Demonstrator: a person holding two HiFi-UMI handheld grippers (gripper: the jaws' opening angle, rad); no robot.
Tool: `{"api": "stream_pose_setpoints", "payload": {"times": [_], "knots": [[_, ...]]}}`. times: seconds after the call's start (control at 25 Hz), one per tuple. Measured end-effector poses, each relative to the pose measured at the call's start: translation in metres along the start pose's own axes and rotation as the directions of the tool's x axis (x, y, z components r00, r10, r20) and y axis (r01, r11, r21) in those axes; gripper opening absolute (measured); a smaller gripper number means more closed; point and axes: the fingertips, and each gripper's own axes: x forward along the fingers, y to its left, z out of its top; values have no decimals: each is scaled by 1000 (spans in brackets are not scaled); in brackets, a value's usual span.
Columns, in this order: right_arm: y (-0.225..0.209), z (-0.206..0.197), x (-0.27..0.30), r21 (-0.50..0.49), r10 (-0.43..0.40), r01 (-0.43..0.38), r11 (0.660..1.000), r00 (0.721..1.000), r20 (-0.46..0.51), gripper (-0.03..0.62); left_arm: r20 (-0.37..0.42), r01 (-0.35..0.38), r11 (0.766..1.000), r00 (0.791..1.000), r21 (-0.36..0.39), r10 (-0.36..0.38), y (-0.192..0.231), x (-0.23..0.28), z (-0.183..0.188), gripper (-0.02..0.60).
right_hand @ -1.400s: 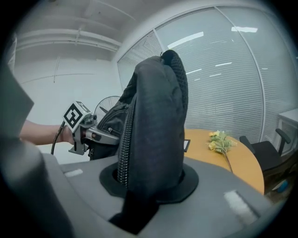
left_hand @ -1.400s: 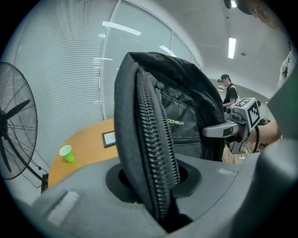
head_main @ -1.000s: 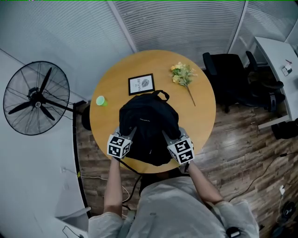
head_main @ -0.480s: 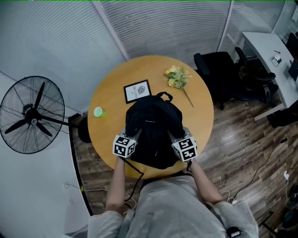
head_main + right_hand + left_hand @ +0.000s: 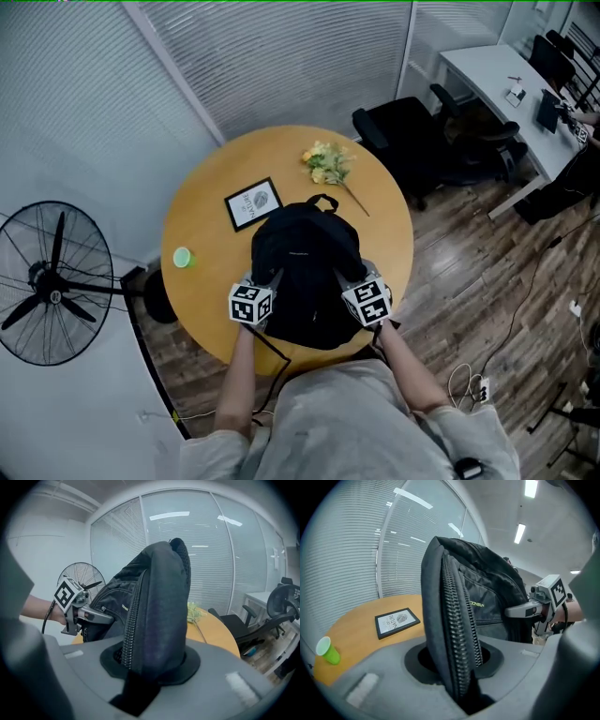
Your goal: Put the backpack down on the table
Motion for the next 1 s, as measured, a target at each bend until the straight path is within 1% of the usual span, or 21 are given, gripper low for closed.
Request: {"api": "stream_pose_setpoints", "payload": {"times": [0.2,0.36,0.6,0.76,1.0], "knots": [[-4,-9,8,11,-49,49,999,998,-25,101,-14,26,1000,1000,-7,-26,6,13,-6,106],[-8,-18,15,28,-71,72,997,996,-52,101,-38,39,999,998,-13,-39,8,20,-13,106],[-17,-27,31,35,-77,80,996,992,-96,103,-68,33,999,997,-30,-35,15,33,-21,104],[-26,-32,40,53,-75,82,995,990,-120,103,-76,29,998,997,-51,-33,18,43,-22,103],[-31,-37,55,64,-73,83,995,987,-145,103,-93,29,998,995,-59,-35,28,53,-26,103]]}}
